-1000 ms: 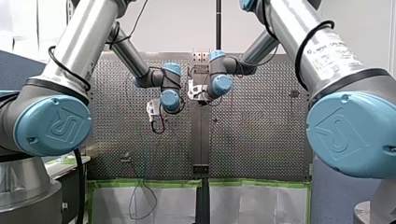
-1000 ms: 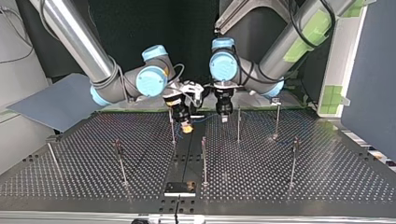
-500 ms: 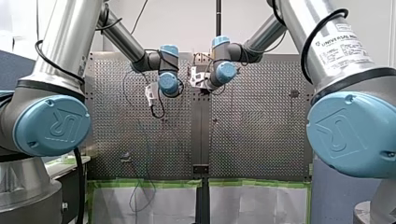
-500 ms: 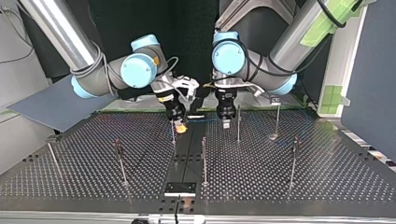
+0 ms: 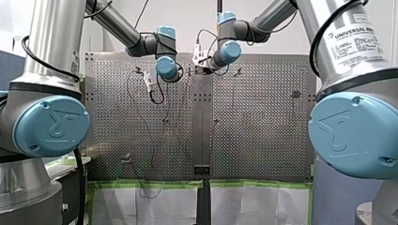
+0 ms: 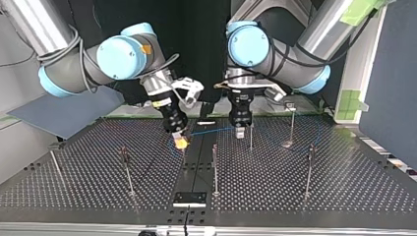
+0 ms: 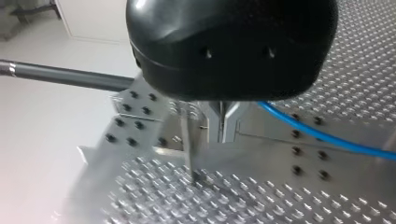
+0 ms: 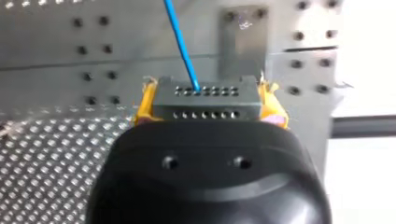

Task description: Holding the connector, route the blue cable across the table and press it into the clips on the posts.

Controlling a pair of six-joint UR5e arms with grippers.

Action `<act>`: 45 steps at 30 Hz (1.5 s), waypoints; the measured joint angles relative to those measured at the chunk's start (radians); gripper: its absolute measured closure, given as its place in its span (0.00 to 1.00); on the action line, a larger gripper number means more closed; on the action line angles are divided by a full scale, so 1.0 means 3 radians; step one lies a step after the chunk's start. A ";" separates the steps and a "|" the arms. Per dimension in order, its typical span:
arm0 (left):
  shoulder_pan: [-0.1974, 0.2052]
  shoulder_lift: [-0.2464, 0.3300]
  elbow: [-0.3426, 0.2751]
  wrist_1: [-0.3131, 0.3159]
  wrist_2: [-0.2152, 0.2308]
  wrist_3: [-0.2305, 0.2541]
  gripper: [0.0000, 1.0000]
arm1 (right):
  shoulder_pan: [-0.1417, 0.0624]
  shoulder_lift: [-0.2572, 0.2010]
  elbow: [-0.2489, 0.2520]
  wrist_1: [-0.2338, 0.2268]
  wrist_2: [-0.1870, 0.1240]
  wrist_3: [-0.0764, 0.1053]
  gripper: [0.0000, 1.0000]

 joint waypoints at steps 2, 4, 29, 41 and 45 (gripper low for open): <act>0.0000 0.0054 0.0000 0.0009 0.0031 0.0004 1.00 | 0.0000 -0.0051 0.0000 0.0017 0.0003 0.0000 1.00; 0.0007 0.0119 0.0000 0.0048 0.0086 0.0002 1.00 | -0.0003 -0.0081 0.0000 0.0028 0.0006 0.0002 1.00; 0.0156 -0.0221 0.0188 0.0202 0.0581 -0.0051 1.00 | -0.0131 -0.0083 -0.0001 0.0057 -0.0008 0.0030 1.00; 0.0248 -0.0236 0.0280 0.0340 0.0706 -0.0074 1.00 | -0.0150 -0.0024 0.0000 0.0045 -0.0059 0.0013 1.00; 0.0280 -0.0287 0.0359 0.0289 0.0751 -0.0094 1.00 | -0.0160 0.0015 -0.0003 0.0033 -0.0082 0.0001 1.00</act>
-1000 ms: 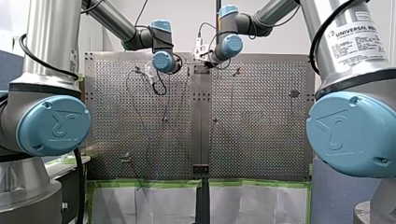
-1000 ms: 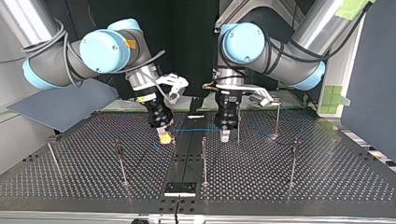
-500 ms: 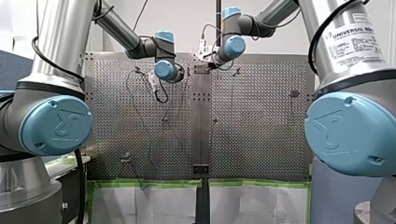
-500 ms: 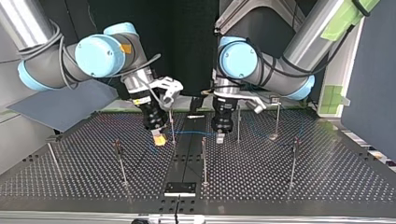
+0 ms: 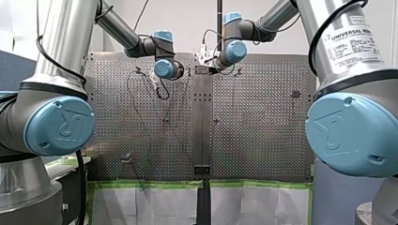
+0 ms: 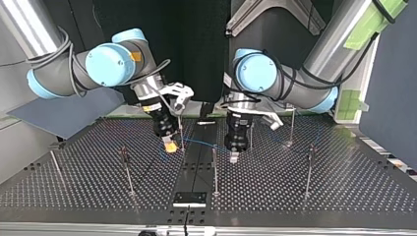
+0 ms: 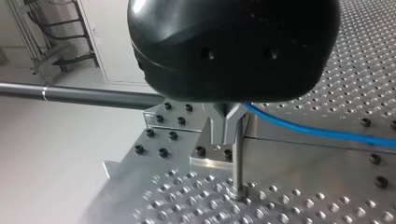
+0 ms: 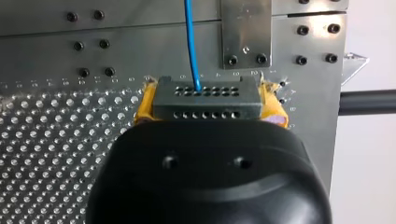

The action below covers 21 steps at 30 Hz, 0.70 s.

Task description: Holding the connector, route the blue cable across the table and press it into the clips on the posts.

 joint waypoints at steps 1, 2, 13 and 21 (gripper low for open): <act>0.0005 -0.0019 0.0010 -0.0008 0.0004 0.0000 1.00 | -0.0003 0.0004 -0.0007 -0.0002 -0.0006 0.0000 1.00; 0.0009 -0.0034 0.0018 -0.0012 0.0008 0.0000 1.00 | -0.0006 0.0005 -0.0014 -0.0004 -0.0011 0.0001 1.00; 0.0099 -0.0180 0.0093 0.0027 0.0093 -0.0016 1.00 | -0.0087 0.0013 -0.0112 -0.0006 -0.0059 0.0027 1.00; 0.0131 -0.0268 0.0248 0.0054 0.0161 -0.0050 1.00 | -0.0165 0.0040 -0.0116 -0.0025 -0.0079 0.0029 1.00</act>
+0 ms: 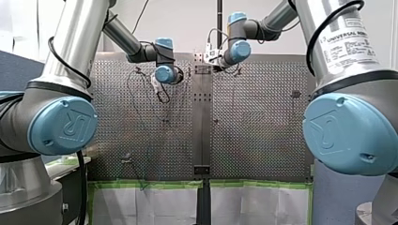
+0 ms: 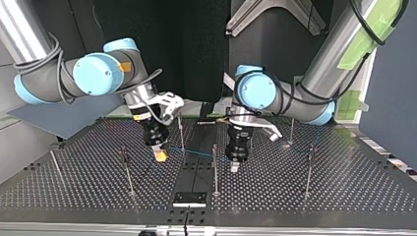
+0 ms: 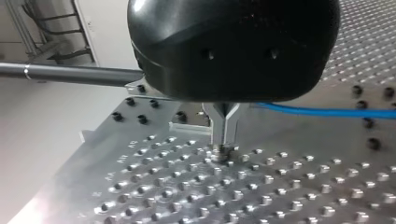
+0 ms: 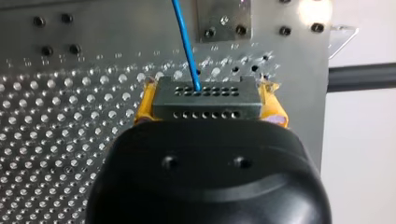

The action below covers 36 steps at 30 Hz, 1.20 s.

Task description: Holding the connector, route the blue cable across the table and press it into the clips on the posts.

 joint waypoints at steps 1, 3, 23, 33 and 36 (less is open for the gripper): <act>0.0008 -0.0001 0.0016 0.0002 0.0006 -0.0007 1.00 | -0.0015 0.0011 -0.0001 -0.0005 -0.0009 0.0000 1.00; 0.0031 -0.0003 0.0042 0.0005 0.0016 -0.0021 1.00 | -0.0037 0.0033 -0.0005 -0.0017 -0.0028 0.0000 1.00; 0.0171 -0.0095 0.0073 0.0044 0.0119 -0.0088 0.68 | -0.0188 0.0206 -0.0207 -0.0063 -0.0201 0.0031 1.00; 0.0113 -0.0095 0.0073 -0.0157 -0.0044 0.0066 0.00 | -0.0192 0.0207 -0.0207 -0.0057 -0.0234 0.0031 1.00; 0.0087 -0.0094 0.0073 -0.0237 -0.0100 0.0111 0.00 | -0.0187 0.0207 -0.0207 -0.0049 -0.0235 0.0031 1.00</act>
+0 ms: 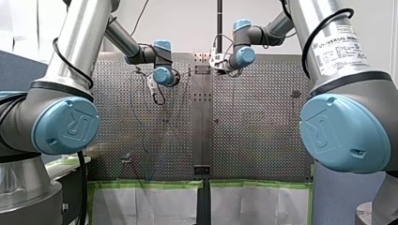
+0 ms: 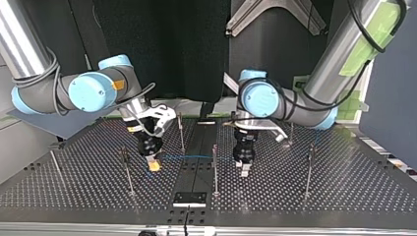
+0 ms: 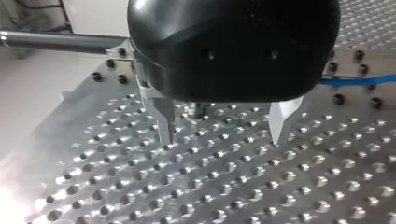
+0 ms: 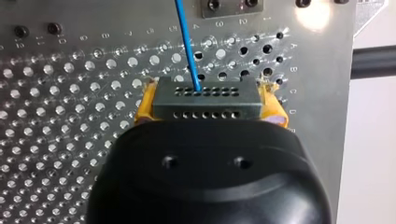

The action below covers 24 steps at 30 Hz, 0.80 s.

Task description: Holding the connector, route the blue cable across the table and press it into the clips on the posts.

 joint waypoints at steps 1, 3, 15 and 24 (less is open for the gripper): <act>-0.0009 0.0001 -0.0001 -0.0023 -0.0021 0.0006 0.00 | 0.0003 0.0000 0.0000 0.0004 0.0000 0.0000 1.00; -0.0031 0.0006 -0.0010 -0.0088 -0.0065 0.0015 0.00 | 0.0008 -0.0001 0.0000 0.0008 0.0000 -0.0001 1.00; -0.0145 0.0284 -0.0306 -0.0244 -0.0030 -0.0069 0.00 | 0.0004 -0.0029 0.0000 0.0027 0.0000 0.0000 1.00; -0.0268 0.0543 -0.0566 -0.0378 -0.0003 -0.0051 0.00 | -0.0008 -0.0043 -0.0001 0.0039 -0.0003 0.0012 1.00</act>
